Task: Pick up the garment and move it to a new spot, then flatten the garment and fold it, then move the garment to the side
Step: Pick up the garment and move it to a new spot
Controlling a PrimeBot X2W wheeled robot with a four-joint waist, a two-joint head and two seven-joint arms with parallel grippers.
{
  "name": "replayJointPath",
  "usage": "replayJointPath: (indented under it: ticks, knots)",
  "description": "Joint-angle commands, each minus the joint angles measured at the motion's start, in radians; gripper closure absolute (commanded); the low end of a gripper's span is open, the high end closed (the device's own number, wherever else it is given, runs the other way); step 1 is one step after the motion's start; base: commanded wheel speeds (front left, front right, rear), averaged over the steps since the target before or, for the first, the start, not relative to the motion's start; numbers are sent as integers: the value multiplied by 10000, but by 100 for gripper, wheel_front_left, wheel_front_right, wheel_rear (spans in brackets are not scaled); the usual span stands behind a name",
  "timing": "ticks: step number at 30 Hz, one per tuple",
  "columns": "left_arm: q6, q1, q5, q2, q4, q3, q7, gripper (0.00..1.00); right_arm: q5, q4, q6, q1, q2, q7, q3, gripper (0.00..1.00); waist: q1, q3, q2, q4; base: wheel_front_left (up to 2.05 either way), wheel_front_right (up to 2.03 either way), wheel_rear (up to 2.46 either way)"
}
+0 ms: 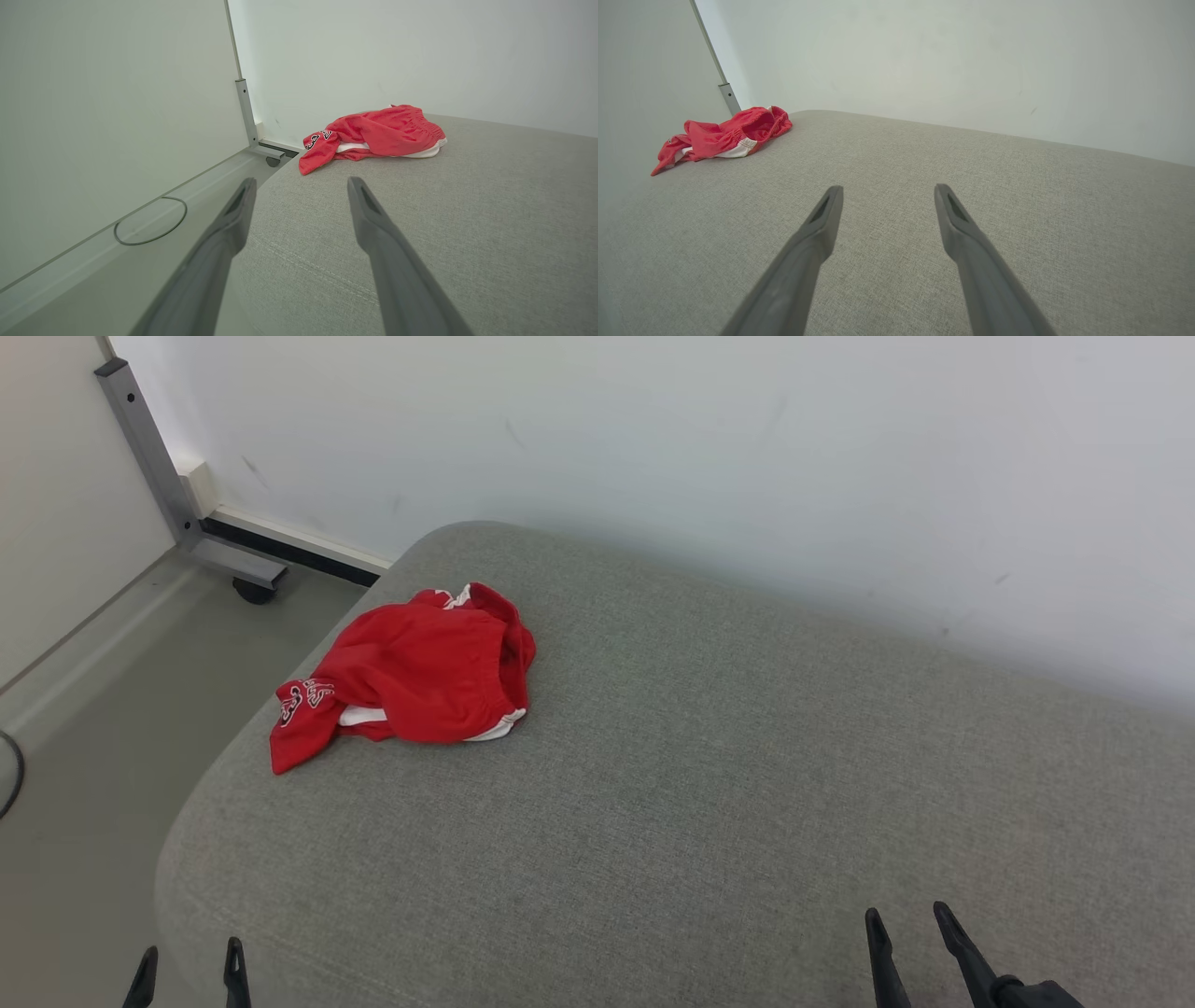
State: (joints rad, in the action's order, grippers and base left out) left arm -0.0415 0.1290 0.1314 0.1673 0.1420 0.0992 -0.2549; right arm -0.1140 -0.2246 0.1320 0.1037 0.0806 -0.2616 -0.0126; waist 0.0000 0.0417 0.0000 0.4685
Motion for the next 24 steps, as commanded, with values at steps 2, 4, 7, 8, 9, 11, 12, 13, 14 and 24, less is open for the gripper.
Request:
replayJointPath:
  ticks: [2,4,7,8,9,11,12,13,14,24]
  knots:
    - [69,131,92,61,-10,-8,-14,0,35,1,-26,74,-35,-44,33,0,0,-1,0,86,0,0,0]
    - [103,109,99,62,-31,-41,-19,0,37,-12,-26,54,-40,-44,38,0,0,-12,0,136,0,0,0]
    - [152,64,131,64,-38,-49,-23,0,3,-39,-26,-4,-15,-44,74,0,0,-29,0,154,0,0,0]
    - [164,51,140,63,-34,-57,-25,0,-8,-44,-28,-14,-10,-44,79,0,0,-31,0,158,0,0,0]
    - [160,40,151,64,-31,-65,-27,0,-19,-49,-26,-16,-3,-44,84,0,0,-32,0,164,0,0,0]
    - [176,11,177,80,-12,-72,-31,0,-43,-60,-26,-15,11,-44,94,0,0,-35,0,173,0,0,0]
    - [176,-5,192,89,0,-76,-34,0,-51,-66,-26,-20,19,-44,98,0,0,-39,0,171,0,0,0]
    - [184,-14,175,91,5,-79,-35,0,-58,-70,-26,-31,26,-44,112,0,0,-45,0,163,0,0,0]
    - [197,-16,171,94,0,-73,-38,0,-63,-70,-26,-51,31,-44,133,0,0,-53,0,142,0,0,0]
    - [67,-1078,725,215,52,154,-15,0,77,57,-26,-409,275,-44,179,0,0,-530,0,-655,0,0,0]
